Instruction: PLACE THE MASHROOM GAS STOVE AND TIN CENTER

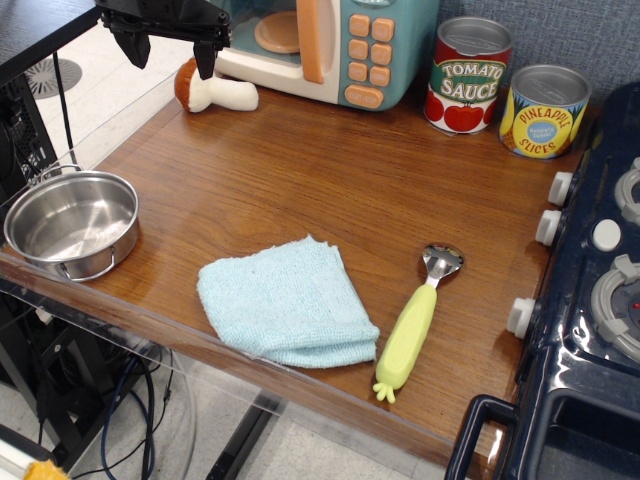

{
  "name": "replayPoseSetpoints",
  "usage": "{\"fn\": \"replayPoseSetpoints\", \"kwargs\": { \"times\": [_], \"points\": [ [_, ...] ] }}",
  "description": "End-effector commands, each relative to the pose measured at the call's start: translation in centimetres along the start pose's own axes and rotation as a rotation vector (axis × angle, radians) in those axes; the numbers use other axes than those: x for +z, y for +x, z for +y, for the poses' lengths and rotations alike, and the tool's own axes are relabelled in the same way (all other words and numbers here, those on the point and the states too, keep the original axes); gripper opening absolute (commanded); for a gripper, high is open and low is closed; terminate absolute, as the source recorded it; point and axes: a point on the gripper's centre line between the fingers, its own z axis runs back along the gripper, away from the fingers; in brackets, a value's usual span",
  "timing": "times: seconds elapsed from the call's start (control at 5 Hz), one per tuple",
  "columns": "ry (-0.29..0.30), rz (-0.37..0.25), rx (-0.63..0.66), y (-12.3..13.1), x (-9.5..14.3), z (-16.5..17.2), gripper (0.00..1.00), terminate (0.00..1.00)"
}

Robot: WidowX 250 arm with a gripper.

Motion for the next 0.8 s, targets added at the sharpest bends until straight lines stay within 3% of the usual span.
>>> {"fn": "replayPoseSetpoints", "kwargs": {
  "times": [0.0, 0.6],
  "points": [
    [0.0, 0.0, 0.0, 0.0, 0.0, 0.0, 1.0, 0.0],
    [0.026, 0.029, -0.001, 3.2, -5.1, 0.3, 1.0, 0.0]
  ]
}}
